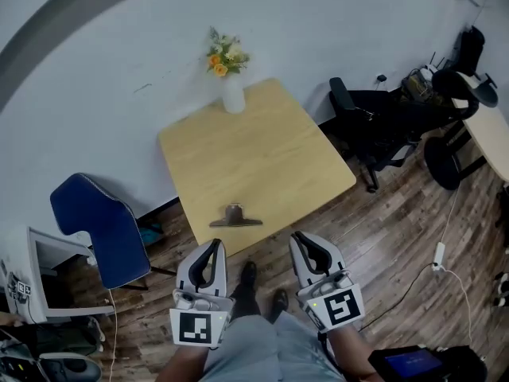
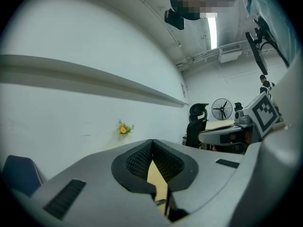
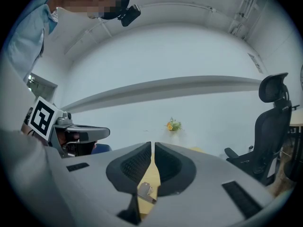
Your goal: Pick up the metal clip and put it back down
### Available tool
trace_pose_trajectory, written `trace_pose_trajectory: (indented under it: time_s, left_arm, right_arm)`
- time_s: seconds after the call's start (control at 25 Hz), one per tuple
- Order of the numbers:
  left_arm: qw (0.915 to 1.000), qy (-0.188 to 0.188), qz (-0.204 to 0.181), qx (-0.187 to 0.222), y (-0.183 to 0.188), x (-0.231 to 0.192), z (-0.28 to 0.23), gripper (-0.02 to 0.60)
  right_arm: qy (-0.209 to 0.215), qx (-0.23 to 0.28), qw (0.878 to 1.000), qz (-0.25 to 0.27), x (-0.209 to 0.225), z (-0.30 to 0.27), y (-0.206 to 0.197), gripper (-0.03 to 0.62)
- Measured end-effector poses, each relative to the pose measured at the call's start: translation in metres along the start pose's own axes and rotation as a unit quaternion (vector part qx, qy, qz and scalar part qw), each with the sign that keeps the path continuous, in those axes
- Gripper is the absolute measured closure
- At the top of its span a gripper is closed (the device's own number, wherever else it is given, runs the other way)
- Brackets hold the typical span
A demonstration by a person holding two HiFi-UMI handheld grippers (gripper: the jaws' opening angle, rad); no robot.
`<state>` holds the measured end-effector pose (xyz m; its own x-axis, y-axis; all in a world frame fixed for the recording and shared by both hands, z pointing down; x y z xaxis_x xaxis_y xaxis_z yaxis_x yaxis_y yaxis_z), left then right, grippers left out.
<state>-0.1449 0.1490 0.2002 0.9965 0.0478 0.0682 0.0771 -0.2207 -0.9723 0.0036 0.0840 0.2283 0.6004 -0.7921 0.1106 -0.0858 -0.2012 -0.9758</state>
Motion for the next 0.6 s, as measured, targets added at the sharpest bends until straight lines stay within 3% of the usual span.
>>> trace_pose_trajectory:
  time_s: [0.32, 0.56, 0.6]
  left_arm:
    - [0.9967, -0.062, 0.027, -0.045, -0.045, -0.064, -0.083, 0.563]
    - [0.9850, -0.127, 0.054, -0.104, -0.117, -0.093, -0.153, 0.558]
    - [0.9822, -0.138, 0.057, -0.114, -0.130, -0.096, -0.164, 0.516]
  right_arm:
    - [-0.024, -0.027, 0.999, -0.016, 0.018, -0.088, -0.013, 0.543]
    - [-0.037, -0.068, 0.995, -0.056, 0.036, -0.142, -0.063, 0.543]
    - [-0.041, -0.076, 0.994, -0.064, 0.039, -0.149, -0.074, 0.543]
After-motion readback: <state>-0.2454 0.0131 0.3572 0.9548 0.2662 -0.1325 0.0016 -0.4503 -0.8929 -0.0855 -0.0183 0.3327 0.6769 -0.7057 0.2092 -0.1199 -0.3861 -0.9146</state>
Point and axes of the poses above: the fingertips, and each gripper's own axes: z backward along the fingers, x to its right, y out of its top, the point moved 3 cm from there along z, backward along the fingers, and after that the axes turned 8 degrees about -x, right-handed, at the moved point
